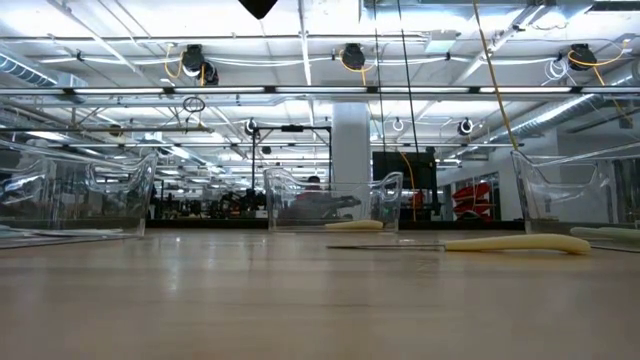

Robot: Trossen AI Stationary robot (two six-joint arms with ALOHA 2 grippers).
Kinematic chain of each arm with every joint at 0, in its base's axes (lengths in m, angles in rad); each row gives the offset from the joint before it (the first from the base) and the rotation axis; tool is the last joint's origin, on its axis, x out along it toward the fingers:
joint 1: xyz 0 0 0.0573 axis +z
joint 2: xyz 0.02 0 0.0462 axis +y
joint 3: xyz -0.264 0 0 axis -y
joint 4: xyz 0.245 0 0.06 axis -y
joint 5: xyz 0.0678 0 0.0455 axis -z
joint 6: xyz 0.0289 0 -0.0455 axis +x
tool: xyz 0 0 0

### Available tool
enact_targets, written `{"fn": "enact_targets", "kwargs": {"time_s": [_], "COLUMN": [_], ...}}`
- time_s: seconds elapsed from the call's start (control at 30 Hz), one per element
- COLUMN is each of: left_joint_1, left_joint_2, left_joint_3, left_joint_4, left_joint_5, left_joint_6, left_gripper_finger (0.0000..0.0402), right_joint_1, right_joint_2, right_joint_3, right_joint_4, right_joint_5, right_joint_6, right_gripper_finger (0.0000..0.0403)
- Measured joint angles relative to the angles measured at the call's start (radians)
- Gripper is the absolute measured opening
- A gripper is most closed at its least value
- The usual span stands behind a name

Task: Sort silverware by color (type)
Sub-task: Put the green knife into the bottom right transparent bin

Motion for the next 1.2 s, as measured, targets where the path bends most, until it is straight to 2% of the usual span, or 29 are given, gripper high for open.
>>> {"fn": "enact_targets", "kwargs": {"time_s": [0.07,0.13,0.27,0.33,0.43,0.5,0.57,0.77,0.9,1.03,1.2], "left_joint_1": [0.001,0.002,0.001,-0.001,-0.001,-0.001,-0.001,0.000,0.003,0.005,0.006], "left_joint_2": [0.000,0.000,0.000,0.000,0.001,0.001,0.001,0.001,0.001,0.001,0.001], "left_joint_3": [0.000,0.000,0.000,0.000,0.000,0.000,0.000,0.000,0.000,0.000,0.000], "left_joint_4": [0.000,0.000,0.000,-0.001,-0.007,-0.013,-0.024,-0.047,-0.066,-0.068,-0.084], "left_joint_5": [0.000,0.000,0.000,0.000,0.001,0.007,0.019,0.022,0.028,0.027,0.027], "left_joint_6": [0.000,0.012,0.019,0.019,0.019,0.017,0.009,-0.021,-0.048,-0.071,-0.074], "left_gripper_finger": [0.0010,0.0010,0.0010,0.0010,0.0010,0.0010,0.0010,0.0010,0.0010,0.0010,0.0010], "right_joint_1": [0.005,0.003,-0.043,-0.055,-0.063,-0.053,-0.042,-0.035,-0.036,-0.058,-0.084], "right_joint_2": [0.000,0.002,0.024,0.036,0.035,0.034,0.036,0.057,0.107,0.159,0.213], "right_joint_3": [-0.082,-0.167,-0.334,-0.397,-0.408,-0.368,-0.300,0.009,0.205,0.342,0.439], "right_joint_4": [0.141,0.338,0.872,1.082,1.222,1.177,1.042,0.395,0.087,0.015,-0.016], "right_joint_5": [-0.006,-0.079,-0.375,-0.485,-0.509,-0.451,-0.382,-0.204,-0.095,0.049,0.129], "right_joint_6": [-0.038,-0.149,-0.415,-0.529,-0.655,-0.763,-0.839,-0.862,-0.900,-0.984,-1.255], "right_gripper_finger": [0.0138,0.0138,0.0134,0.0129,0.0118,0.0111,0.0104,0.0101,0.0102,0.0102,0.0102]}}
